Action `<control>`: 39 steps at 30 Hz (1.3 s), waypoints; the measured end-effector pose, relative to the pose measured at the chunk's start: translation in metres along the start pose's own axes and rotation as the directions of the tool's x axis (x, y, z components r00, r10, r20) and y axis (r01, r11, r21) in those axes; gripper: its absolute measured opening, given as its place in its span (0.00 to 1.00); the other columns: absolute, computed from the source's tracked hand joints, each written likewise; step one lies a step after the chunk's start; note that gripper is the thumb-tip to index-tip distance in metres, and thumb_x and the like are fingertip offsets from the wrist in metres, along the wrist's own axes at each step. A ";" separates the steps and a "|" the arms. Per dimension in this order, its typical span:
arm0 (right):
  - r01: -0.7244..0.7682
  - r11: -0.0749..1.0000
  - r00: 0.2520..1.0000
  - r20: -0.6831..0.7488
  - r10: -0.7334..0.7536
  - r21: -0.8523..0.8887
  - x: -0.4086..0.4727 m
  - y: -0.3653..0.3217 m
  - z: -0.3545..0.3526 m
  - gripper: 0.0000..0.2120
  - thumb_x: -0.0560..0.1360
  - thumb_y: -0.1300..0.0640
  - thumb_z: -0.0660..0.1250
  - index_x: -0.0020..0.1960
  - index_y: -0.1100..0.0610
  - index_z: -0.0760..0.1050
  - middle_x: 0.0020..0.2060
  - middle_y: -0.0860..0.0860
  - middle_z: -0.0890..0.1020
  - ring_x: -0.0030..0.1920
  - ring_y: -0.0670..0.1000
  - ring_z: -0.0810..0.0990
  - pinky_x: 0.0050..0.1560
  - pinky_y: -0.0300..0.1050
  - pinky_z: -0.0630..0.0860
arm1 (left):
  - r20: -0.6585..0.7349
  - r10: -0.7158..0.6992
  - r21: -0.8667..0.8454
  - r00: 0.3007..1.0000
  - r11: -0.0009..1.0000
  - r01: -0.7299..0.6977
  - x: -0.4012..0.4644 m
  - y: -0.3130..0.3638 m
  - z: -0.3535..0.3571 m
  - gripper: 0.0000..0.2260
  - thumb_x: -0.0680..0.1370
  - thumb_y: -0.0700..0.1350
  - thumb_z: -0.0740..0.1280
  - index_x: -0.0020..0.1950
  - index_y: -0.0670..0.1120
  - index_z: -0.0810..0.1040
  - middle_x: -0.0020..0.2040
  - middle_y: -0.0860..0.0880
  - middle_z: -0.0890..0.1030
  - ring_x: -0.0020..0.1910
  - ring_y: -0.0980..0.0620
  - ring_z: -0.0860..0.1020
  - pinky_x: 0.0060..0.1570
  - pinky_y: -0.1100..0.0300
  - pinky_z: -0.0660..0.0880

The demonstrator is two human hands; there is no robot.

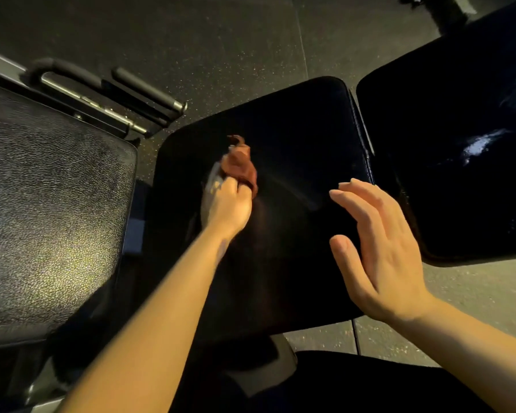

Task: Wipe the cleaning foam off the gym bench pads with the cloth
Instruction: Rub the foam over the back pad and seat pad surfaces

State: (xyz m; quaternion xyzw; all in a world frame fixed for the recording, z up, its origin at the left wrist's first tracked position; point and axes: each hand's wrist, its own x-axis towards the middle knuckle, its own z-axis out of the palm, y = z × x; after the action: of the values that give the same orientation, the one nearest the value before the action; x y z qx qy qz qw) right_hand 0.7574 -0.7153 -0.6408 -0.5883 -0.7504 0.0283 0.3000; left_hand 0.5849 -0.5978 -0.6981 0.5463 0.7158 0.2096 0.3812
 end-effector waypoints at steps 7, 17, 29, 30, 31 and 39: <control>0.048 0.997 0.998 -0.035 -0.045 0.068 0.000 0.001 -0.004 0.25 0.81 0.42 0.48 0.70 0.57 0.63 0.67 0.58 0.70 0.71 0.53 0.64 0.71 0.62 0.60 | 0.361 0.515 -0.015 0.778 0.837 -0.547 -0.100 0.041 0.026 0.26 0.82 0.50 0.58 0.77 0.59 0.48 0.79 0.53 0.50 0.77 0.55 0.49 0.74 0.60 0.46; 0.034 0.998 0.999 -0.002 -0.034 0.044 -0.001 0.006 -0.001 0.22 0.81 0.44 0.51 0.69 0.55 0.64 0.68 0.53 0.69 0.73 0.51 0.63 0.74 0.60 0.56 | -0.077 0.222 0.123 0.972 0.970 -0.211 0.087 0.009 0.009 0.23 0.80 0.51 0.58 0.76 0.52 0.63 0.77 0.49 0.61 0.77 0.50 0.57 0.76 0.47 0.45; 0.033 0.999 0.999 0.014 -0.033 -0.004 -0.002 0.005 0.000 0.21 0.80 0.45 0.51 0.67 0.56 0.67 0.64 0.54 0.74 0.70 0.52 0.67 0.73 0.58 0.58 | -0.027 0.374 0.050 0.927 0.927 -0.372 -0.004 -0.006 0.017 0.19 0.81 0.49 0.57 0.57 0.35 0.78 0.73 0.40 0.68 0.73 0.43 0.63 0.72 0.54 0.55; 0.037 0.999 0.999 0.014 -0.037 -0.006 -0.002 0.004 -0.001 0.21 0.80 0.45 0.51 0.67 0.56 0.68 0.64 0.55 0.74 0.70 0.53 0.68 0.73 0.57 0.58 | -0.026 0.500 0.054 0.866 0.865 -0.498 -0.025 -0.014 0.022 0.21 0.79 0.51 0.57 0.58 0.36 0.79 0.74 0.42 0.67 0.75 0.45 0.61 0.74 0.50 0.54; 0.041 0.999 0.999 0.013 -0.040 -0.010 -0.003 0.004 -0.001 0.22 0.80 0.45 0.51 0.66 0.57 0.68 0.64 0.55 0.74 0.69 0.53 0.68 0.73 0.57 0.59 | -0.016 0.586 0.049 0.810 0.810 -0.585 -0.046 -0.025 0.025 0.23 0.78 0.54 0.57 0.63 0.40 0.77 0.75 0.46 0.64 0.76 0.48 0.58 0.75 0.48 0.51; 0.030 0.999 0.999 0.029 -0.029 -0.025 -0.003 0.003 -0.003 0.23 0.80 0.46 0.53 0.66 0.60 0.70 0.64 0.56 0.74 0.67 0.54 0.69 0.69 0.54 0.64 | 0.026 0.414 -0.046 0.910 0.910 -0.413 -0.088 -0.054 0.021 0.28 0.74 0.68 0.57 0.72 0.68 0.55 0.78 0.56 0.52 0.77 0.54 0.51 0.76 0.56 0.52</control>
State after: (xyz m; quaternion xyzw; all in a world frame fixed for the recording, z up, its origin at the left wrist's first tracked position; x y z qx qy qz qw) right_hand 0.7618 -0.7176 -0.6411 -0.5804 -0.7636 0.0227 0.2819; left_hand 0.5777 -0.7002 -0.7222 0.6814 0.5728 0.2899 0.3515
